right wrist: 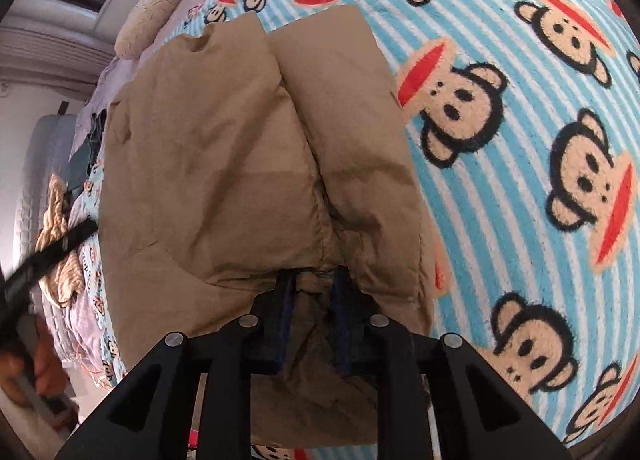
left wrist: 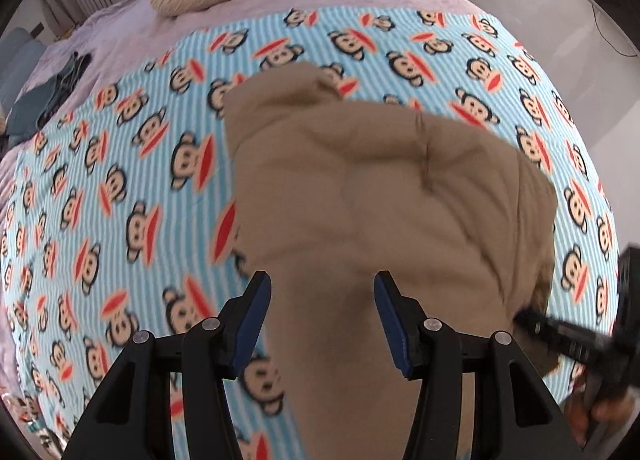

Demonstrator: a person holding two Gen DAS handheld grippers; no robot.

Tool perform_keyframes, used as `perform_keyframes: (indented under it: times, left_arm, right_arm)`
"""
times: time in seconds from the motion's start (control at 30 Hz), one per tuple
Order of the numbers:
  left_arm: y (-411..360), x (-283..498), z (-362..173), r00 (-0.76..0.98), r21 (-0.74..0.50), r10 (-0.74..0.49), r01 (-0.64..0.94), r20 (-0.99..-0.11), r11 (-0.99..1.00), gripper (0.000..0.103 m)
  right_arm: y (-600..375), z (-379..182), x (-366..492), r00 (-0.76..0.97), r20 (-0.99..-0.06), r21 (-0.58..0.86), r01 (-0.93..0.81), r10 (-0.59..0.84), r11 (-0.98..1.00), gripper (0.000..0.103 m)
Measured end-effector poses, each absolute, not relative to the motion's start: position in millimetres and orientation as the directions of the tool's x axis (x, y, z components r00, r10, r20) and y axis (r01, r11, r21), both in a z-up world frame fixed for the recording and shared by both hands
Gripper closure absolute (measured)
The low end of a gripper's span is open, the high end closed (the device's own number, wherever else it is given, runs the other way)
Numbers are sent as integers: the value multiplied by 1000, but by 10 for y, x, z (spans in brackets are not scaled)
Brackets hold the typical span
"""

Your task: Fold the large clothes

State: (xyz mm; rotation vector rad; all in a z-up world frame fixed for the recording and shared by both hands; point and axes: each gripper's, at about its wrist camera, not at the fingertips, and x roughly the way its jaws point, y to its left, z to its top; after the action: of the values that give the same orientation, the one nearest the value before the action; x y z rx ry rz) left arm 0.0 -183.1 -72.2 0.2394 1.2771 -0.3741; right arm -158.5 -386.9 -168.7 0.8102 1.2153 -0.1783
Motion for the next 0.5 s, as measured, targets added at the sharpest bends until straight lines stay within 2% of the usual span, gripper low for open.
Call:
perform_keyframes:
  times: [0.27, 0.3, 0.33, 0.37, 0.4, 0.5]
  left_arm:
    - [-1564, -173, -769, 187, -87, -175, 405, -967, 910, 48]
    - [-1540, -176, -774, 188, -90, -180, 409, -965, 908, 44]
    - [-1522, -170, -783, 183, -96, -187, 416, -965, 904, 33]
    - [-1503, -164, -785, 182, -102, -194, 419, -964, 902, 4]
    - [-1484, -162, -778, 190, -108, -204, 422, -960, 900, 0]
    - [-1456, -166, -815, 176, -116, -220, 467, -960, 877, 0]
  right_arm:
    - [-3711, -1653, -1456, 349, -910, 399, 601, 222, 692, 70]
    - [-3688, -1649, -1464, 350, -912, 394, 608, 212, 689, 69]
    - [-3664, -1644, -1458, 349, -916, 384, 618, 198, 686, 68]
    - [-3639, -1636, -1483, 350, -918, 377, 625, 186, 684, 67]
    - [-3635, -1627, -1500, 350, -920, 371, 630, 177, 682, 67]
    - [-3616, -1617, -1497, 345, -928, 347, 650, 144, 676, 62]
